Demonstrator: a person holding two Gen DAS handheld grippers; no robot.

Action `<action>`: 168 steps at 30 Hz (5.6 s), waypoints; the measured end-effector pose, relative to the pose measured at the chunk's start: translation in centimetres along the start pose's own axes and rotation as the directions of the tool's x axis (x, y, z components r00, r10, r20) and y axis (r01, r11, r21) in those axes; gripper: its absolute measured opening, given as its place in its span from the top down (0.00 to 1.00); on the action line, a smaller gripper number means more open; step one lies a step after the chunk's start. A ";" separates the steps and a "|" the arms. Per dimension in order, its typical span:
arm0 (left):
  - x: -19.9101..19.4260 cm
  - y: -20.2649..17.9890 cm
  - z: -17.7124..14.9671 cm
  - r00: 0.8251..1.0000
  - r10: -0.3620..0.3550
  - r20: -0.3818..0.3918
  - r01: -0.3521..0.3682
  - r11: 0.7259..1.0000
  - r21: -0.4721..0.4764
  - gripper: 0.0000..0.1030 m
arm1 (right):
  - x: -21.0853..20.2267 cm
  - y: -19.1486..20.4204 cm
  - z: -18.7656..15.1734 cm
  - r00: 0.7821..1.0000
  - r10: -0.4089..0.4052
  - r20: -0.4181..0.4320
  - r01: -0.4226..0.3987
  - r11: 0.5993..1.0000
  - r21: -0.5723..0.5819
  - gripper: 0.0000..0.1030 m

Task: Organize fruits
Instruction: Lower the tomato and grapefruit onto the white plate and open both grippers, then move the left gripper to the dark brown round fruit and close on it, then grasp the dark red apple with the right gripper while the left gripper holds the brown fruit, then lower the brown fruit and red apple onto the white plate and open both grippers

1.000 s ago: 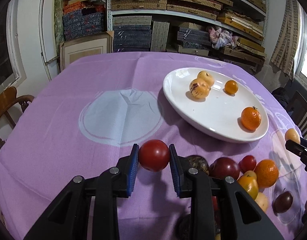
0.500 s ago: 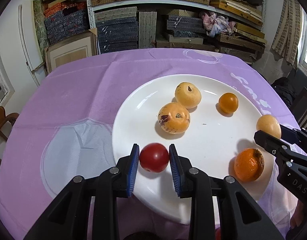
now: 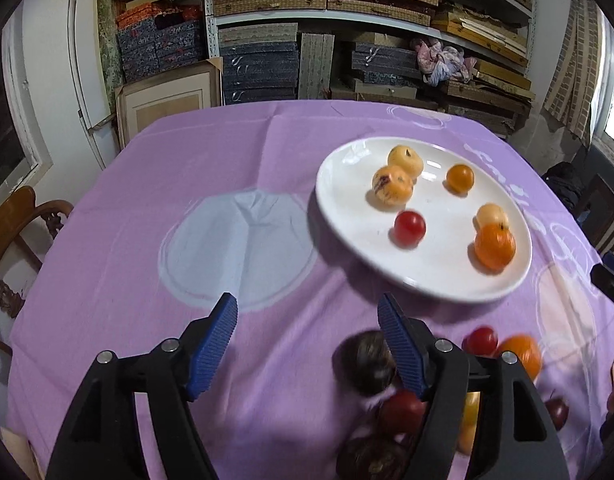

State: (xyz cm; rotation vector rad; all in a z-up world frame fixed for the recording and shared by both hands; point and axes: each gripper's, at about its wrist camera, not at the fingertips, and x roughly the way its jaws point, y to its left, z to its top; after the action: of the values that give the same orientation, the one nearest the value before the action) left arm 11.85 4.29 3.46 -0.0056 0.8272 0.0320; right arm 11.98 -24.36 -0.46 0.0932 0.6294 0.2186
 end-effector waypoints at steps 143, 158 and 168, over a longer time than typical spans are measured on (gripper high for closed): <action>-0.5 0.0 -8.0 0.998 -0.033 -0.058 0.034 0.999 0.016 0.58 | -2.5 9.2 -10.6 0.921 0.240 -0.307 -0.361 0.819 -0.446 0.50; -1.9 -0.6 -7.5 0.998 -0.045 0.034 0.044 0.999 0.027 0.58 | -2.0 7.8 -9.0 0.920 0.270 -0.285 -0.359 0.872 -0.332 0.63; 0.3 -4.2 2.0 0.995 -0.080 0.058 0.079 0.996 0.030 0.58 | 2.7 7.6 1.3 0.978 0.150 -0.144 -0.178 0.963 -0.202 0.63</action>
State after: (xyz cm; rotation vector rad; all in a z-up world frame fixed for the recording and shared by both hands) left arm 13.61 0.10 4.56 -0.0116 0.7675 -0.0541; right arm 13.54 -16.41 0.18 -0.0776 0.7227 0.4548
